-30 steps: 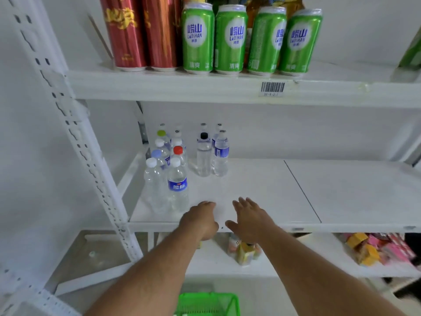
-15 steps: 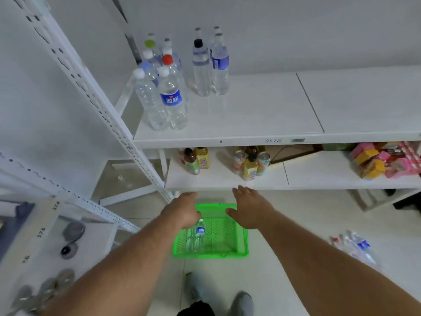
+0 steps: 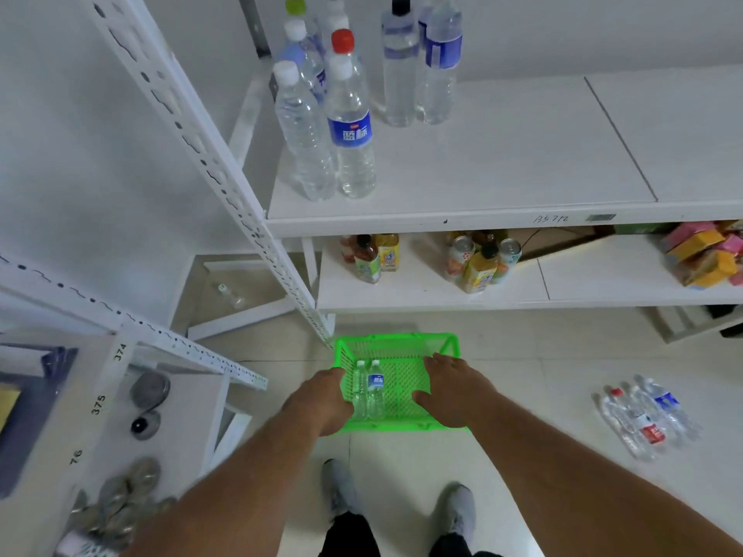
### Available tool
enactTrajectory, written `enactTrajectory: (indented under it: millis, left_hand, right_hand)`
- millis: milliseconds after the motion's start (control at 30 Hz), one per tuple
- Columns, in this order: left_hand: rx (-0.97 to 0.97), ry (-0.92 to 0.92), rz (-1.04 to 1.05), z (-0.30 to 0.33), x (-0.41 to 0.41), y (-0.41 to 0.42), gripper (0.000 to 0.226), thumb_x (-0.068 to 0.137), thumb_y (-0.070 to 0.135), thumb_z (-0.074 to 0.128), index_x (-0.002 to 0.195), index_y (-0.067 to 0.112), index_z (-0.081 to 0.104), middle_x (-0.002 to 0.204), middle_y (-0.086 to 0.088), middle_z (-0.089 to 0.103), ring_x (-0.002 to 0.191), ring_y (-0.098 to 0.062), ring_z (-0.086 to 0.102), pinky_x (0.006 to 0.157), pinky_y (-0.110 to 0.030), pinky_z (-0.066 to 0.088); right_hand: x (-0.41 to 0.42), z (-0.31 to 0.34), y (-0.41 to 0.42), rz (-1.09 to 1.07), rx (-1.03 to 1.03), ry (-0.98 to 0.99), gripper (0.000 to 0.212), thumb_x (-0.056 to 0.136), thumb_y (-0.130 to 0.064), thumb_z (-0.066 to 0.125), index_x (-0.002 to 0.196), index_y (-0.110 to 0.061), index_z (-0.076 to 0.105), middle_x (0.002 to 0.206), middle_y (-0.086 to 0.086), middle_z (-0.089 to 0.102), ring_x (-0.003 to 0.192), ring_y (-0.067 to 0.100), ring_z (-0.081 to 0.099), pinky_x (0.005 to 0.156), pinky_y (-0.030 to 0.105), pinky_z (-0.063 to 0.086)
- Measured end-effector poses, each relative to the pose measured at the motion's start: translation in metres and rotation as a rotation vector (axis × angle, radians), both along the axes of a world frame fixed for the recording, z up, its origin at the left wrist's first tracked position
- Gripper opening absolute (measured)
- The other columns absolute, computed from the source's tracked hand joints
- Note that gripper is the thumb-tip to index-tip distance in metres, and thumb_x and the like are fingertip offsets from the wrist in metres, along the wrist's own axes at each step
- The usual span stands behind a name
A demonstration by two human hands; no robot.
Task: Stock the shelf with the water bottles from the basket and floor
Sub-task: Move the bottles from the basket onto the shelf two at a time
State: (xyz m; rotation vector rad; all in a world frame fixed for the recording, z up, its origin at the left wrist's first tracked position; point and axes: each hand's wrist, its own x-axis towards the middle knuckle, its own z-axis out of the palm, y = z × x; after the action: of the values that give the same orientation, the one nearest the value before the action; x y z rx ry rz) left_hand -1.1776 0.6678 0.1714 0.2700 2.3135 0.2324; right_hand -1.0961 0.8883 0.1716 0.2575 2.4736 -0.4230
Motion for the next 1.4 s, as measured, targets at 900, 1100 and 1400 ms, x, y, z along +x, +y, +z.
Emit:
enactTrajectory:
  millis: [900, 1100, 1400]
  left_hand:
    - [0.099, -0.134, 0.475, -0.532, -0.08, 0.002, 0.052, 0.086, 0.02, 0.062, 0.136, 0.013, 0.05, 0.126, -0.014, 0.064, 0.106, -0.031, 0.066, 0.08, -0.024, 0.048]
    - [0.092, -0.099, 0.424, -0.656, -0.09, 0.022, 0.054, 0.09, 0.017, 0.058, 0.141, 0.009, 0.043, 0.141, -0.016, 0.052, 0.116, -0.032, 0.061, 0.094, -0.034, 0.051]
    - [0.046, -0.006, 0.433, -0.729, -0.081, 0.04, 0.071, 0.091, 0.014, 0.053, 0.154, 0.007, 0.019, 0.161, -0.016, 0.019, 0.147, -0.031, 0.024, 0.117, -0.033, 0.023]
  right_hand:
    - [-0.119, -0.535, -0.041, -0.148, -0.167, -0.121, 0.065, 0.094, -0.041, 0.053, 0.151, -0.017, 0.033, 0.151, 0.014, 0.041, 0.134, 0.034, 0.045, 0.11, 0.039, 0.038]
    - [-0.136, -0.668, -0.047, -0.072, -0.166, -0.107, 0.067, 0.095, -0.033, 0.048, 0.155, -0.034, 0.017, 0.165, 0.007, 0.008, 0.138, 0.04, 0.035, 0.11, 0.047, 0.036]
    - [-0.133, -0.749, -0.042, 0.016, -0.126, -0.034, 0.06, 0.099, -0.043, 0.041, 0.154, -0.037, 0.019, 0.164, 0.006, 0.016, 0.134, 0.039, 0.039, 0.106, 0.048, 0.038]
